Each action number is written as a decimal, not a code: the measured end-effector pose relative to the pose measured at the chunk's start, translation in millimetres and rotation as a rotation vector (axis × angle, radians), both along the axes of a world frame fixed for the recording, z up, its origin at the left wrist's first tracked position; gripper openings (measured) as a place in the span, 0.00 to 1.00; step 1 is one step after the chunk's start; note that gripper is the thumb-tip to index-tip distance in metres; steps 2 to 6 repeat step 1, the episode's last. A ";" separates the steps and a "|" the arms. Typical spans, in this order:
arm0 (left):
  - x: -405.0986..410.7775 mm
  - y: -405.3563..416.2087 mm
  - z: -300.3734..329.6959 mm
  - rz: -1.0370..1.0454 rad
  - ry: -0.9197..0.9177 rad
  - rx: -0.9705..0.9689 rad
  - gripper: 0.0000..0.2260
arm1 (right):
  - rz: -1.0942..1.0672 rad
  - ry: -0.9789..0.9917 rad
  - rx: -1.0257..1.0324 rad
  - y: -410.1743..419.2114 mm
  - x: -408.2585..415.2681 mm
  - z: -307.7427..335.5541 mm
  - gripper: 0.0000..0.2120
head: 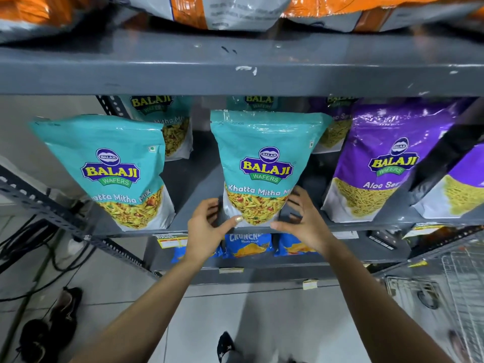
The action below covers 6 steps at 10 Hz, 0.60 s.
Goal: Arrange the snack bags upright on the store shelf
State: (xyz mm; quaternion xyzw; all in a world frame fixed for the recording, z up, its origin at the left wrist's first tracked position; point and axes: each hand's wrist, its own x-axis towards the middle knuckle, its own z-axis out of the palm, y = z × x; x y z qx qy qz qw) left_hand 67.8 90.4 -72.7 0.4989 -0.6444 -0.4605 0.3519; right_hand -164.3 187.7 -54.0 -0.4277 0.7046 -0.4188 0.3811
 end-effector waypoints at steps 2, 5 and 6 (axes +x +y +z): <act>1.0 24.3 16.0 0.124 -0.003 -0.415 0.14 | -0.159 -0.007 -0.131 32.9 -0.2 20.2 0.34; 1.0 24.3 16.0 0.124 -0.003 -0.415 0.14 | -0.159 -0.007 -0.131 32.9 -0.2 20.2 0.34; 1.0 24.3 16.0 0.124 -0.003 -0.415 0.14 | -0.159 -0.007 -0.131 32.9 -0.2 20.2 0.34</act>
